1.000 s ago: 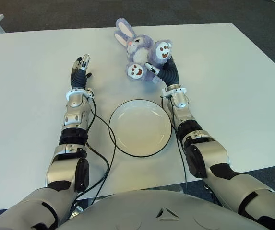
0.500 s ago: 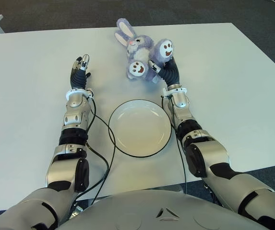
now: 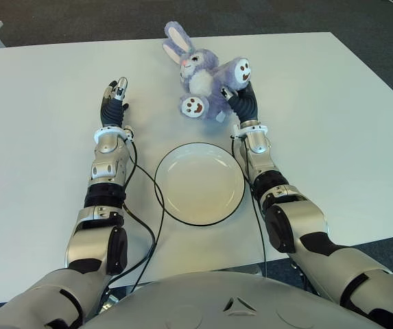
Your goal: Put the doll into the plate.
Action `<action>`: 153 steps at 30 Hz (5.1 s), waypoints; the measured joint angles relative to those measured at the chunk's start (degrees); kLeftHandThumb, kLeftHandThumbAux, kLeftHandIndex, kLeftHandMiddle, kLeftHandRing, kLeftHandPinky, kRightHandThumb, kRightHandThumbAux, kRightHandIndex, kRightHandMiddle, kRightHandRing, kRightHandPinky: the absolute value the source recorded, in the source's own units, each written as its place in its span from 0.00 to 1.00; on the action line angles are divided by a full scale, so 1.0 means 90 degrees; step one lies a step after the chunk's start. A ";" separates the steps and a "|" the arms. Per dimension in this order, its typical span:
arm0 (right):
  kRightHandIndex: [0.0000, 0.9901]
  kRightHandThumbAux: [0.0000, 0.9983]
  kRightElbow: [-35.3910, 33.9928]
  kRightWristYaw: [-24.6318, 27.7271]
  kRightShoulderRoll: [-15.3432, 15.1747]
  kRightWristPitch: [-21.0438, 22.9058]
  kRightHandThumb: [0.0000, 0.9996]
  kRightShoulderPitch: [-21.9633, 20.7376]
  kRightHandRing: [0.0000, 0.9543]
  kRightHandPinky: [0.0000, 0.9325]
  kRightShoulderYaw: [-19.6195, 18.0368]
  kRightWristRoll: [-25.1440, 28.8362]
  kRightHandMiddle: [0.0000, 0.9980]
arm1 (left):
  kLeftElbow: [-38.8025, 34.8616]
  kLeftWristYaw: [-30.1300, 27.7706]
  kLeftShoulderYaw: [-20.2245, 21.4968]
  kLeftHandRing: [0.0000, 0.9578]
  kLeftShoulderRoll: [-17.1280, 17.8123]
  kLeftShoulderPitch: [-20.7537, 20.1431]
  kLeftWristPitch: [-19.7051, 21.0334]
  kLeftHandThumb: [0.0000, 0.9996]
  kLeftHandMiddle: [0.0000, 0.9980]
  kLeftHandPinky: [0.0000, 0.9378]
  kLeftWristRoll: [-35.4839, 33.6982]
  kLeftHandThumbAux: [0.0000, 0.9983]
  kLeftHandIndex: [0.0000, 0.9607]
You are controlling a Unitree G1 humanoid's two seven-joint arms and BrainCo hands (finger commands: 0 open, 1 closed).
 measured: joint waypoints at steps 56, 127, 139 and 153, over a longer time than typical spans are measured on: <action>0.44 0.71 0.0261 0.0020 -0.0002 -0.0169 0.71 -0.0133 0.79 0.79 -0.0162 0.0114 0.73 | 0.0019 0.0000 0.0007 0.06 0.0000 -0.0020 0.0039 0.00 0.09 0.00 -0.0002 0.37 0.00; 0.44 0.71 -0.0638 -0.0597 0.0041 -0.0224 0.72 0.0084 0.89 0.92 -0.0685 0.0426 0.81 | 0.0357 0.0119 0.0017 0.07 -0.0047 -0.0311 -0.0024 0.00 0.10 0.00 0.0003 0.37 0.00; 0.44 0.71 -0.0825 -0.0624 0.0000 -0.0193 0.72 0.0088 0.90 0.92 -0.0689 0.0426 0.81 | 0.0481 0.0148 0.0012 0.06 -0.0047 -0.0404 -0.0090 0.00 0.10 0.00 0.0011 0.38 0.00; 0.44 0.71 -0.1191 -0.0618 0.0013 -0.0071 0.72 0.0073 0.90 0.94 -0.0794 0.0487 0.82 | 0.0556 0.0159 0.0017 0.07 -0.0047 -0.0500 -0.0088 0.00 0.10 0.00 0.0011 0.38 0.00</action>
